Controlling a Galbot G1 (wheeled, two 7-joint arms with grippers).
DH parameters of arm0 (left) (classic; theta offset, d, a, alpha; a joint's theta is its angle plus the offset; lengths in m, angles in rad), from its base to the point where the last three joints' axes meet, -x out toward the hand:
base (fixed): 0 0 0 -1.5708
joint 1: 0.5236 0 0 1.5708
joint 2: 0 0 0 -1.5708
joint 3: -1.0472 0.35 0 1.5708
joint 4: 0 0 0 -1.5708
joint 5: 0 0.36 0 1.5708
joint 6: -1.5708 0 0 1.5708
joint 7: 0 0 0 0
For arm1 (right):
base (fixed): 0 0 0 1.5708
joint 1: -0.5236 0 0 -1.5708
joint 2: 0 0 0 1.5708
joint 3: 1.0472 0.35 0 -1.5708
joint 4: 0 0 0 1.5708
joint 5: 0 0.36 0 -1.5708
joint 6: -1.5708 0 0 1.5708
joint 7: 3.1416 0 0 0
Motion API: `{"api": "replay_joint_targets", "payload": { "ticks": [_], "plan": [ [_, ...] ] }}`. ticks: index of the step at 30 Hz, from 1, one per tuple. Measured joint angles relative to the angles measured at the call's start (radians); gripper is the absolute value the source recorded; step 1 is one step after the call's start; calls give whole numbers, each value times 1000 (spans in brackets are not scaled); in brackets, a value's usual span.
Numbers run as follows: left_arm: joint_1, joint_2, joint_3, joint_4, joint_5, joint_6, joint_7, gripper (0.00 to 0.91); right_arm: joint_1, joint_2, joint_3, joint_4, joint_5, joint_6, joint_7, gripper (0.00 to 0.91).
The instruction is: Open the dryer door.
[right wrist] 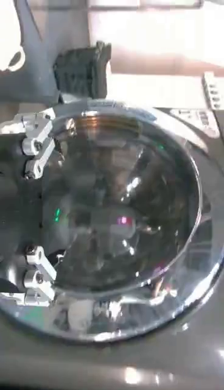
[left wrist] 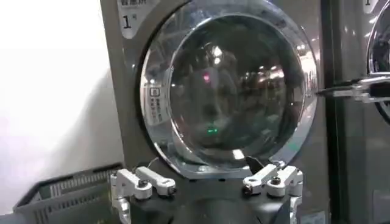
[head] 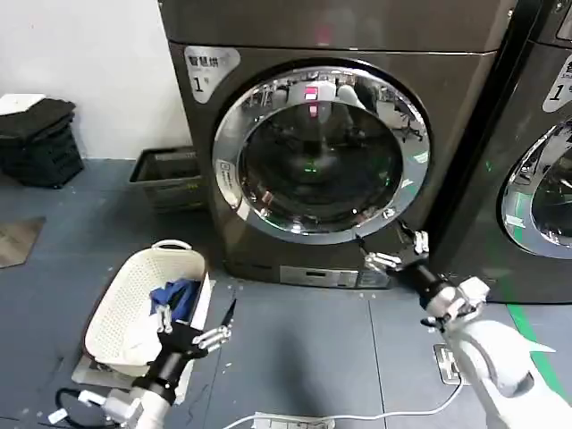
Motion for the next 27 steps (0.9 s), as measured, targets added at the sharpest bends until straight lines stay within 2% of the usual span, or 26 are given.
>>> {"api": "replay_joint_targets", "payload": {
  "ticks": [12,27],
  "plan": [
    [6,-9,0,-9,8,-2,2,907,209,46,-189,-122,48,6,-4,907],
    [10,-17,1,-15,16,-3,3,907,375,132,-343,-266,41,12,-4,907]
  ]
}}
